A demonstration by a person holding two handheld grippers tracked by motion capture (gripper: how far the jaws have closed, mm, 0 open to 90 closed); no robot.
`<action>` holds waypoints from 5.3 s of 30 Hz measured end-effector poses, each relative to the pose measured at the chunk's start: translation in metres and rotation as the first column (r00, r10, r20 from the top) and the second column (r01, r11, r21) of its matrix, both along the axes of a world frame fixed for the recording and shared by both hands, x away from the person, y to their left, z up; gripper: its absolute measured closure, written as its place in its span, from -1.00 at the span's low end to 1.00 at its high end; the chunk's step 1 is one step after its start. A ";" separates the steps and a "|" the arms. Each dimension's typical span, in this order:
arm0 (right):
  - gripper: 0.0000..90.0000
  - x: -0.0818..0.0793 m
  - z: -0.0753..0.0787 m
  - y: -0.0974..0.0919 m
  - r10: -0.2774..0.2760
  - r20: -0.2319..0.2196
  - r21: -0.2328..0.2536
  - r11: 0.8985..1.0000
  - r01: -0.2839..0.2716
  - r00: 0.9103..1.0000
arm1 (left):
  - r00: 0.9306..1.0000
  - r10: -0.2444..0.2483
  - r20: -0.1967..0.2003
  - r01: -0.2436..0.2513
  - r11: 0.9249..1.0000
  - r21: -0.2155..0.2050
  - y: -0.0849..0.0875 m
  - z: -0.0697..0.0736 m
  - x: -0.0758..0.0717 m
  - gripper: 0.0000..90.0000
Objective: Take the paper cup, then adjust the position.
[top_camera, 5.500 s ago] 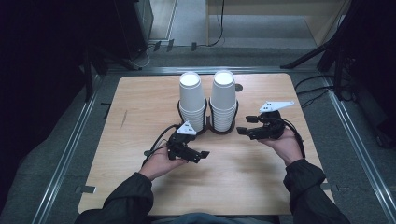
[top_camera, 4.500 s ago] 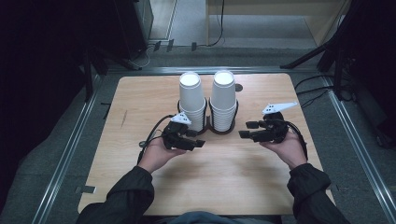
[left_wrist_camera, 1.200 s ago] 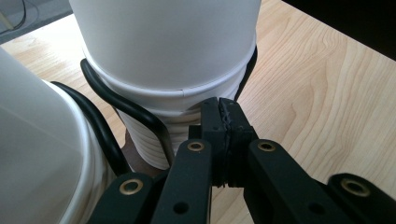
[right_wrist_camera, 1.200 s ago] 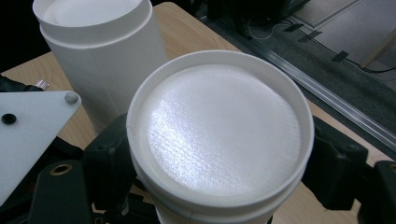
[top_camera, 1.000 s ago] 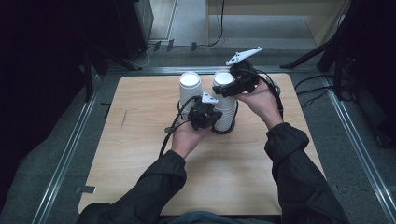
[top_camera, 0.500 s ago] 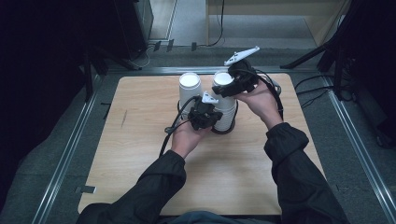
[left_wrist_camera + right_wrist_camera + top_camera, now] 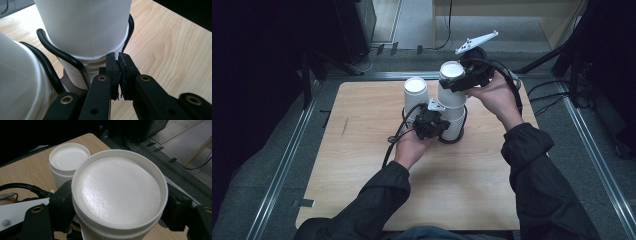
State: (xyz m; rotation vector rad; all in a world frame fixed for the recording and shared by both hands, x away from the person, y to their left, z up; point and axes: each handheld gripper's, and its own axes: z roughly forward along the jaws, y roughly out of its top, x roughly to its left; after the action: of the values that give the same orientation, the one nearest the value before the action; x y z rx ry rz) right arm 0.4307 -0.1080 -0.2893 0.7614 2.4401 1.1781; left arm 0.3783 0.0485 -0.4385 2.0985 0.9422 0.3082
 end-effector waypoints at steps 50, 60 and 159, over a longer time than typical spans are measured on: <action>-0.45 -0.084 -0.015 -0.074 0.115 -0.026 -0.007 0.993 -0.115 0.993 | 0.969 -0.248 -0.003 0.246 0.963 -0.110 0.070 0.016 -0.034 -0.23; -0.45 -0.092 -0.051 -0.085 0.119 -0.050 0.015 0.993 -0.118 0.992 | 0.958 -0.288 -0.014 0.286 0.955 -0.082 0.075 0.003 -0.041 -0.24; -0.46 -0.104 -0.137 -0.019 0.410 -0.097 0.203 0.900 -0.385 0.907 | 0.857 -0.512 -0.064 0.499 0.854 -0.151 0.038 -0.049 -0.055 -0.97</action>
State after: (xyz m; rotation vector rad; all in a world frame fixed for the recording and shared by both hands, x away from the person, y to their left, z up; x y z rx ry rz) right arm 0.3267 -0.1274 -0.4263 0.4044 2.7182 1.5592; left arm 0.3235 0.0860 -0.4875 2.1642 0.4159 -0.1332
